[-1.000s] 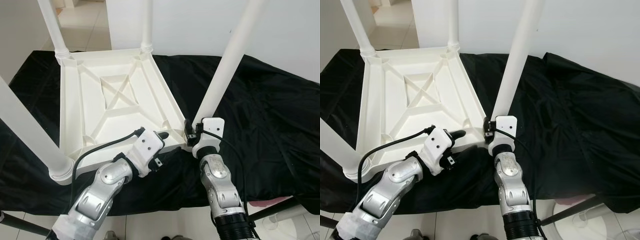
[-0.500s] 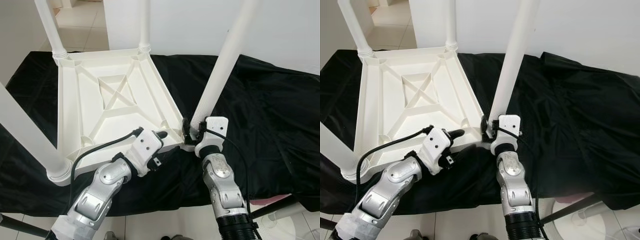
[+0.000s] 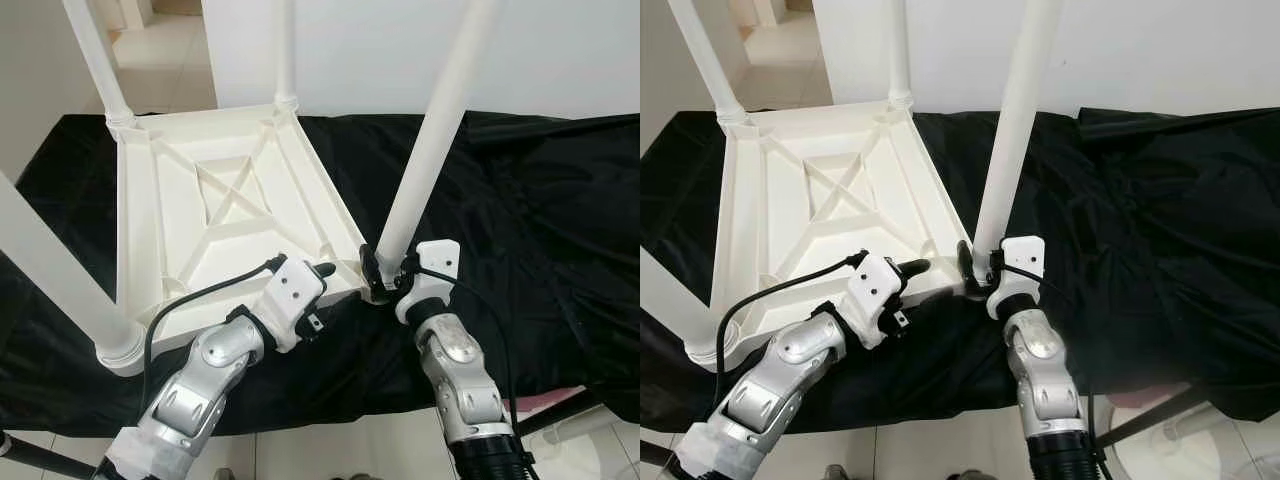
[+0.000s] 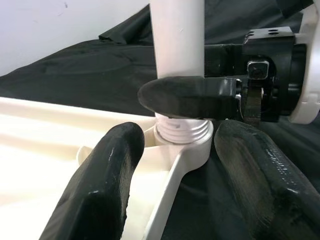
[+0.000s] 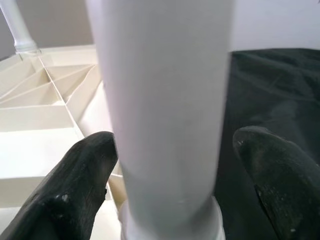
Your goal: Building children table
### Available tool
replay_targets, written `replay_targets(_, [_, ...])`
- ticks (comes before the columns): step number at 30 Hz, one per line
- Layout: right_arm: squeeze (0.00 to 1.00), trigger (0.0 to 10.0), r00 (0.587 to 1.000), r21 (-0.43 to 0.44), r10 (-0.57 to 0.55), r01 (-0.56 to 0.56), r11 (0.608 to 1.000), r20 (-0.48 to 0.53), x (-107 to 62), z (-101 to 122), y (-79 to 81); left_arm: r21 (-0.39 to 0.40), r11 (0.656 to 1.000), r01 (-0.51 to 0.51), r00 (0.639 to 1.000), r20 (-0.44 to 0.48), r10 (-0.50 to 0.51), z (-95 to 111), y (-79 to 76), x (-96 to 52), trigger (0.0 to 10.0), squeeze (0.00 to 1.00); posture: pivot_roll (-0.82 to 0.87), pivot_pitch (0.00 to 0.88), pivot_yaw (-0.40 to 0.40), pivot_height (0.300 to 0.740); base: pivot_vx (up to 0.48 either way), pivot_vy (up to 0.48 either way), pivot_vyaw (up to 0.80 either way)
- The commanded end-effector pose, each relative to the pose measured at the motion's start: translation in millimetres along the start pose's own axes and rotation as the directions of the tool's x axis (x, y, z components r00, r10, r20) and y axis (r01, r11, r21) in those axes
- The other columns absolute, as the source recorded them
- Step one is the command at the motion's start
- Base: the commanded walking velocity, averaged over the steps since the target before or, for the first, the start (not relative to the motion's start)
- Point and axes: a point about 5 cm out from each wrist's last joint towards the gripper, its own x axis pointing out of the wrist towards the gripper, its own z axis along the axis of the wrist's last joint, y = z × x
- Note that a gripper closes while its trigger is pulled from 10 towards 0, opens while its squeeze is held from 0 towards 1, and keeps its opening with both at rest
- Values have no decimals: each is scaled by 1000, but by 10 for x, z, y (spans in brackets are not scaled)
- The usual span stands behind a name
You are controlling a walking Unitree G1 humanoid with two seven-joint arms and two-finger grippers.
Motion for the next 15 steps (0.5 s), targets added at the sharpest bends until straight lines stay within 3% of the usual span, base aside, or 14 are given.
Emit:
replay_targets(1, [0,10000,1000,18,17,-17,1000,-12,-11,-43,-30,-6,988,152,988,3,-152,-3,-48,-3,10000,0,-84,0,-11,740,0,0,0])
replay_targets(7, [0,10000,998,-15,65,-65,998,-17,22,-47,-117,1,986,168,986,9,-168,5,-27,28,10000,0,-86,0,-11,740,0,0,0])
replay_targets(15, [0,10000,971,-84,237,-239,967,-30,145,15,-196,-51,987,155,988,-8,-156,-42,-79,22,10000,0,-66,0,-24,740,0,0,0])
